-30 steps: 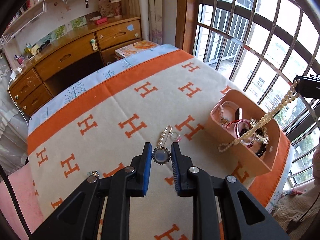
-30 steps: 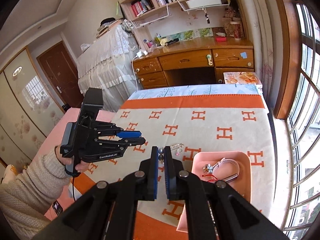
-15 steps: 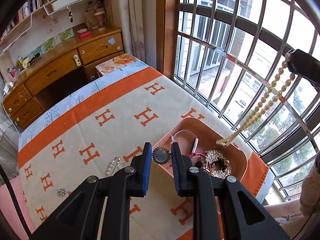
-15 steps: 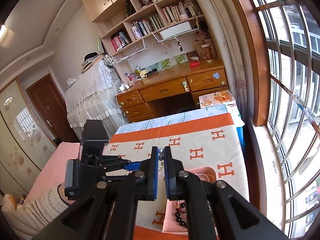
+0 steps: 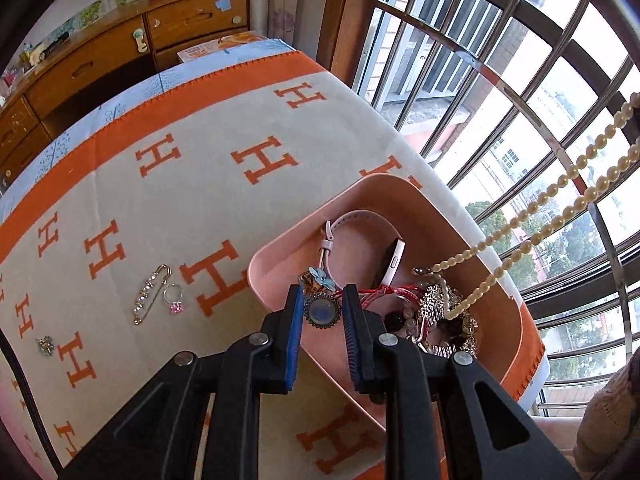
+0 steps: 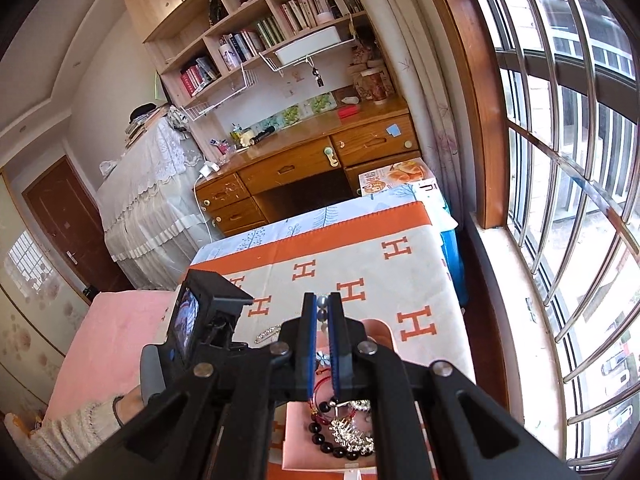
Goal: Organize jewelry
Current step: 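Carry the round brooch into the pink box with the left tool while the right tool releases the necklace there, then open and lift the left tool from the box while the right tool reaches to the pearl safety pin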
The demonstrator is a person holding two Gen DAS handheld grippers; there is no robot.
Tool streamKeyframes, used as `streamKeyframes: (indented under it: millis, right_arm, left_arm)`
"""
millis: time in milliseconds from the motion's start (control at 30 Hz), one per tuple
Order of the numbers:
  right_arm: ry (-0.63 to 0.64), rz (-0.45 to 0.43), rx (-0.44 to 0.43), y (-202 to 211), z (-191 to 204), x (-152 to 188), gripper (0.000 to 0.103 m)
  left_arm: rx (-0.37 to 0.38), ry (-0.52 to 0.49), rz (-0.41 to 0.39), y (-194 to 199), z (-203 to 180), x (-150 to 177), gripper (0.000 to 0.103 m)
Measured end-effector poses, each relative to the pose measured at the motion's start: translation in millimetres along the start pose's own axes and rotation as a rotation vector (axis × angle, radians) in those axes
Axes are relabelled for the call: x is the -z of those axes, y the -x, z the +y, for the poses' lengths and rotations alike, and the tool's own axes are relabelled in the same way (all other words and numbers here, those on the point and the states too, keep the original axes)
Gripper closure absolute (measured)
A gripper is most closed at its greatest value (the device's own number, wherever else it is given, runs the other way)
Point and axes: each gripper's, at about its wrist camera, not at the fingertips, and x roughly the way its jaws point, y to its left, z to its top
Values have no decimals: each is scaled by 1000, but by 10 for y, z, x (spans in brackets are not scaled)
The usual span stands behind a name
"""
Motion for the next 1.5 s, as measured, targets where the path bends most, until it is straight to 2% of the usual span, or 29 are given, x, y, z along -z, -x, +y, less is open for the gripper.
streamKeyframes:
  millis: [300, 633, 767, 833, 900, 967, 1000, 1267, 1367, 1433, 1500]
  right_arm:
    - [33, -5, 105, -190, 14, 85, 98]
    - [47, 153, 132, -514, 6, 212, 97]
    - [39, 162, 132, -545, 2, 254, 97]
    - [39, 166, 127, -548, 15, 272, 97]
    - [44, 170, 121, -547, 46, 299, 97]
    - [57, 175, 116, -556, 92, 331, 97]
    - [65, 180, 112, -565, 121, 343, 97]
    - [114, 233, 77, -675, 359, 454, 97]
    - [133, 249, 71, -723, 463, 471, 97]
    - [141, 259, 59, -759, 537, 473, 97]
    - [146, 270, 48, -802, 618, 473, 97]
  left_arm:
    - [38, 35, 13, -23, 55, 6, 86]
    - [52, 24, 4, 63, -1, 76, 79]
    - [54, 18, -12, 147, 5, 122, 79]
    - [46, 18, -20, 197, 20, 154, 77]
    - [45, 23, -27, 248, 41, 192, 72]
    - [38, 28, -38, 296, 66, 238, 58]
    - [31, 31, -45, 320, 80, 263, 56]
    - [-14, 49, -74, 515, 281, 471, 55]
    - [-47, 65, -82, 619, 453, 558, 54]
    - [-69, 86, -86, 703, 614, 610, 49]
    - [-92, 108, -95, 804, 789, 645, 48]
